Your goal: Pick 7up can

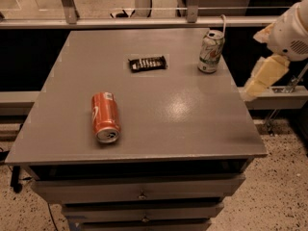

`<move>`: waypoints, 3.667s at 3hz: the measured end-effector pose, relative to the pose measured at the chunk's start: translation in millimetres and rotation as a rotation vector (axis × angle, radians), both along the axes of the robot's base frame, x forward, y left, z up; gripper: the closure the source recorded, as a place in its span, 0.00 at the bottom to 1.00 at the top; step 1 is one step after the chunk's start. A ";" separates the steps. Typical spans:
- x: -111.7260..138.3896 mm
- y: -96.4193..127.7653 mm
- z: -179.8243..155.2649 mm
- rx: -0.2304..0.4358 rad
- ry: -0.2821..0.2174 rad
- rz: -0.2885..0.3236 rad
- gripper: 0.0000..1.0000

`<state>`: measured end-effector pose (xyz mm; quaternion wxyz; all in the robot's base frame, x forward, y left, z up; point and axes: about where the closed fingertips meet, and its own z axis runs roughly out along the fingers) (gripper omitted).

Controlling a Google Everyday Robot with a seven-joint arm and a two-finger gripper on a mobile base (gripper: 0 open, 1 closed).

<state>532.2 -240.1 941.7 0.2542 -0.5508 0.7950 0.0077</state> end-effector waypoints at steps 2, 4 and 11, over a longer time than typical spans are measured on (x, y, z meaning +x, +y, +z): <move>80.3 4.6 -28.0 0.351 -0.131 -0.071 0.00; 137.8 18.1 -39.4 0.604 -0.250 -0.068 0.00; 169.6 122.2 49.1 0.884 -0.294 0.075 1.00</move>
Offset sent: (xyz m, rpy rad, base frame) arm 0.1251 0.0004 -0.0351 0.5767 -0.2274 -0.1177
